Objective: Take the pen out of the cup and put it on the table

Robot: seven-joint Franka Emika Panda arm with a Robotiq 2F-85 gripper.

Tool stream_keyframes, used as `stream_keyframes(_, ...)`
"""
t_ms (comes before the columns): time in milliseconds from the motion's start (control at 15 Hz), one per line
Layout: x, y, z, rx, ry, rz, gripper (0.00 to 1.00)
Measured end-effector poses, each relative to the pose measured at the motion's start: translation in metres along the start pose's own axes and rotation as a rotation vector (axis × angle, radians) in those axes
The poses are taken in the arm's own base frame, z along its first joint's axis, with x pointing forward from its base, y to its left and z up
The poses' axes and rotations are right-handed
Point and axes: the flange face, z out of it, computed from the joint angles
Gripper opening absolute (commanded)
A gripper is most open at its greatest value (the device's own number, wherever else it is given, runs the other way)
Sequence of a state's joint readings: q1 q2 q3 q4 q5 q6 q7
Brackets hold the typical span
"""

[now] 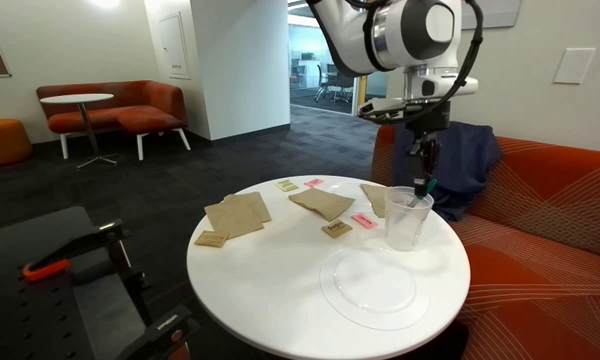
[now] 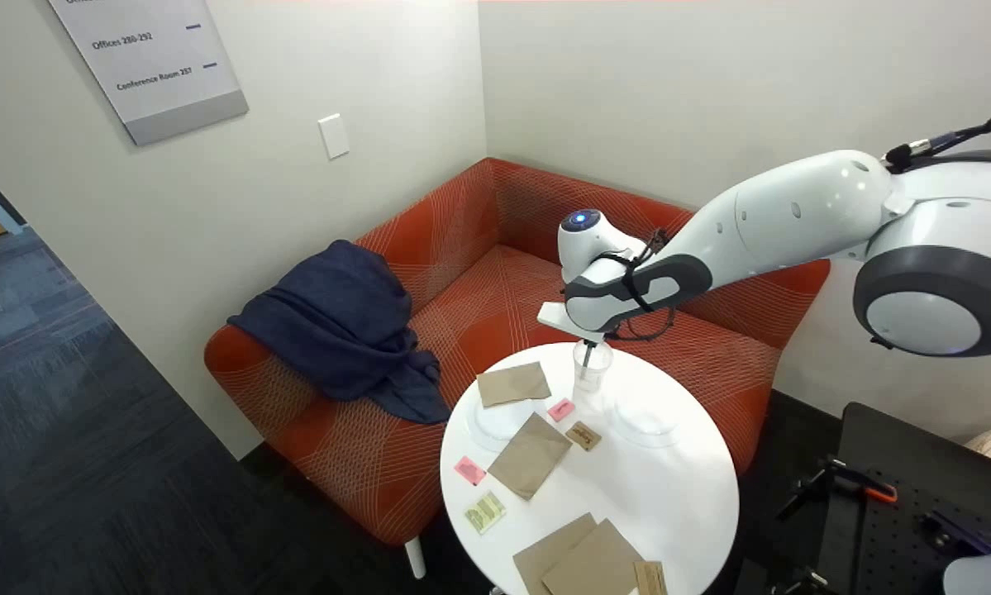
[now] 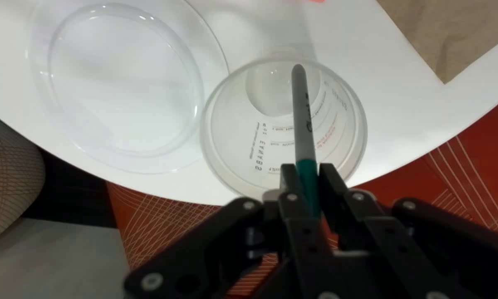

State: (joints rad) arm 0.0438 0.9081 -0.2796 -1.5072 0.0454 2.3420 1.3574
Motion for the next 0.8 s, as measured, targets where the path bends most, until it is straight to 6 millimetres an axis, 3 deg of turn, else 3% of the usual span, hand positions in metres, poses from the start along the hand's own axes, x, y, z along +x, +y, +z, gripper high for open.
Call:
stream_keyframes(400, -0.008, 0.012, -0.05, 0.013, 0.082, -0.057, 0.04)
stream_keyframes(800, -0.019, 0.038, -0.111, 0.042, 0.171, -0.098, 0.04)
